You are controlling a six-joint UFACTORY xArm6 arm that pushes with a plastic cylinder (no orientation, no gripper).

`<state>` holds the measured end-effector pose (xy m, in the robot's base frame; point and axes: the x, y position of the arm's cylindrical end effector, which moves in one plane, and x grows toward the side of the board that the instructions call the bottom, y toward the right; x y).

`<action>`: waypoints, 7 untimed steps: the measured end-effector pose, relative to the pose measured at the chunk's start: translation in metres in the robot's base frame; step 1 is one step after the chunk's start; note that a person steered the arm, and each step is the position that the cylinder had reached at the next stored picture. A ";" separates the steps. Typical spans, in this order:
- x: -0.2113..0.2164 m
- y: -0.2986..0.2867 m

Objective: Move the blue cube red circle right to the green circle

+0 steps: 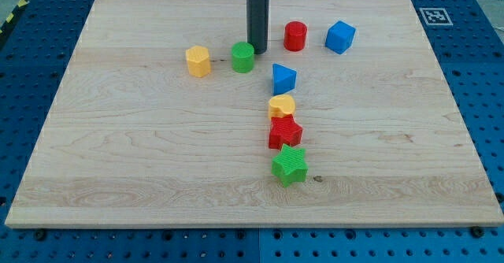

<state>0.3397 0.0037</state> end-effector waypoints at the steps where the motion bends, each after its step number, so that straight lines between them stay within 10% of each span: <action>1: 0.001 -0.006; 7: -0.065 0.069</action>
<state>0.2742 0.0725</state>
